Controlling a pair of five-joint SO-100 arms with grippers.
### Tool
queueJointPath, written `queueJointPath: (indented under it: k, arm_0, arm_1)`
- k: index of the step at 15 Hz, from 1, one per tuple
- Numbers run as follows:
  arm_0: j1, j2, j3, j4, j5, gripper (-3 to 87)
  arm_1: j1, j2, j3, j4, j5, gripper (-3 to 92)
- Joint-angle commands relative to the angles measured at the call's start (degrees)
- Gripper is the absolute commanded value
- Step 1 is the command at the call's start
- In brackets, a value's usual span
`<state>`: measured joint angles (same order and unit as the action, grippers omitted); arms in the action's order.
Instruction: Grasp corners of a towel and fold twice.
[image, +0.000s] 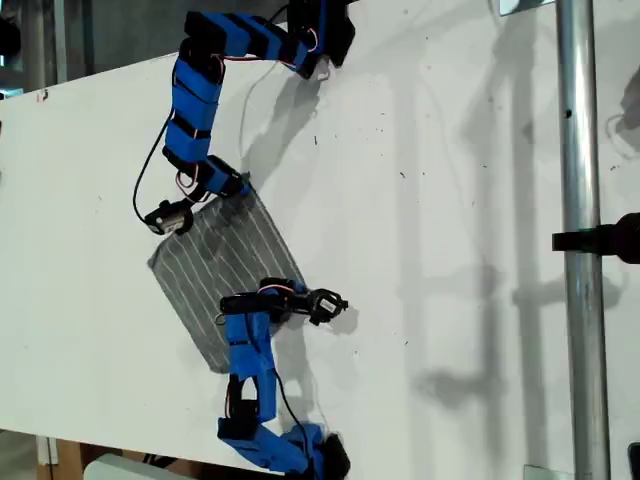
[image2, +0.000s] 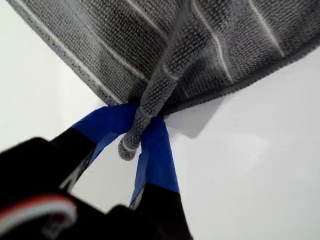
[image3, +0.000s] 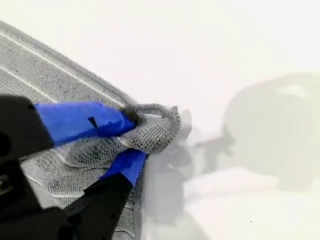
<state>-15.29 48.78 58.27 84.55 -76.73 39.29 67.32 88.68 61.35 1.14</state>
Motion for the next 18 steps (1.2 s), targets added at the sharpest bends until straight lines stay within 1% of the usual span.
queueJointPath:
  k: [1,3,5,6,8,10,12,14,15,16,17,18]
  arm_0:
    - [1.14,0.53,-1.05,1.93,0.00,-2.9]
    - [1.49,1.14,-1.76,2.90,0.26,-2.9]
    - [3.43,4.04,-2.99,4.92,1.49,-2.9]
    - [5.19,6.33,-2.99,5.98,1.85,-2.9]
    - [9.93,10.37,-2.55,9.32,1.67,-2.9]
    - [17.23,14.59,-1.41,9.76,1.14,-2.9]
    - [24.52,17.93,-1.58,9.84,-2.02,-2.9]
    - [29.71,21.62,-1.23,9.84,-7.21,-2.9]
    - [31.46,23.82,-1.14,9.32,-9.32,-2.9]
    - [31.99,25.40,-1.05,9.32,-10.90,-2.9]
    - [30.94,27.07,-0.09,9.32,-10.63,-2.9]
    - [28.12,28.74,2.02,9.93,-9.32,-2.9]
  arm_1:
    - [-0.35,0.44,-1.49,-0.18,-0.79,-0.2]
    - [-0.62,1.32,-1.41,0.35,0.18,-0.2]
    - [-3.08,7.47,0.97,3.16,4.66,-0.2]
    - [-5.71,12.04,3.25,4.66,7.91,-0.2]
    - [-13.71,22.68,8.09,8.79,16.52,-0.2]
    - [-22.76,33.22,12.30,13.27,25.93,-0.2]
    - [-32.43,41.31,16.17,14.77,34.54,-0.2]
    - [-41.48,43.24,16.26,15.82,42.71,-0.2]
    - [-44.47,43.07,15.56,14.50,45.26,-0.2]
    - [-44.56,42.71,14.94,13.18,45.35,-0.2]
    - [-41.66,42.63,14.41,12.13,43.42,-0.2]
    - [-37.27,42.10,13.01,11.69,39.55,-0.2]
